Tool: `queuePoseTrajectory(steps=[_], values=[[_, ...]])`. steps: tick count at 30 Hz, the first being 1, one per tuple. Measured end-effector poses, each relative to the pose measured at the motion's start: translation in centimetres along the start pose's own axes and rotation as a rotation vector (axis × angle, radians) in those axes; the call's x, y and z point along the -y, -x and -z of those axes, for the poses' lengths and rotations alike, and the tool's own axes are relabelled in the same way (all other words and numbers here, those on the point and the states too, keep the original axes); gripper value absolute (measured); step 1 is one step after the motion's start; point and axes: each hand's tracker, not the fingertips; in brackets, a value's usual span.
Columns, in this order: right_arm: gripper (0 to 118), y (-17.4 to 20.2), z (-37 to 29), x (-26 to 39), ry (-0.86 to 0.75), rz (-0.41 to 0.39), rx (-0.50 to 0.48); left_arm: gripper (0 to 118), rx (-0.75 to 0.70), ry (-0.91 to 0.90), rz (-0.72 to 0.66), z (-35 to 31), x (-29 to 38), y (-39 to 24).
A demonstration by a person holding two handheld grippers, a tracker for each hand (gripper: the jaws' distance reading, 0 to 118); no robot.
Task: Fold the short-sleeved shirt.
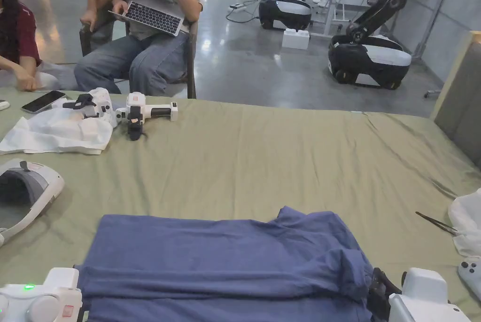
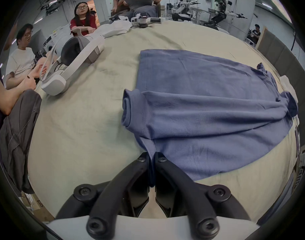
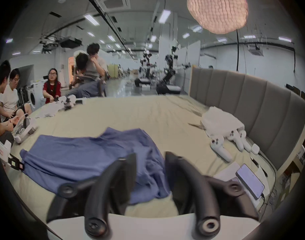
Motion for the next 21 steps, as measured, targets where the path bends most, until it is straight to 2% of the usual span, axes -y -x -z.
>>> queuePoseTrajectory(steps=[2,5,7,12,16,18,19,21], values=[[72,-2.1,1.8,0.4,0.086,0.027,-0.003,0,0.019,-0.018,-0.039,-0.7,0.2,0.7],[73,-4.2,4.3,1.0,0.216,0.035,-0.030,0,0.027,-0.059,-0.045,-2.2,0.7,1.1],[73,-4.5,5.6,1.7,0.282,0.027,-0.093,0,0.031,-0.077,-0.043,-2.9,0.9,1.1],[73,-3.1,9.1,3.5,0.403,-0.013,-0.172,0,0.032,-0.102,-0.046,-3.5,1.1,1.0],[73,-1.5,11.1,4.7,0.471,-0.030,-0.185,0,0.031,-0.101,-0.047,-3.3,1.3,0.9],[70,-0.7,11.4,5.3,0.483,-0.086,-0.147,0,0.030,-0.095,-0.052,-3.2,1.5,0.8],[62,-0.3,11.3,5.3,0.456,-0.106,-0.139,0,0.030,-0.093,-0.055,-3.1,1.5,0.8],[30,0.2,11.0,5.0,0.460,-0.110,-0.167,0,0.027,-0.094,-0.055,-3.1,1.5,0.7]])
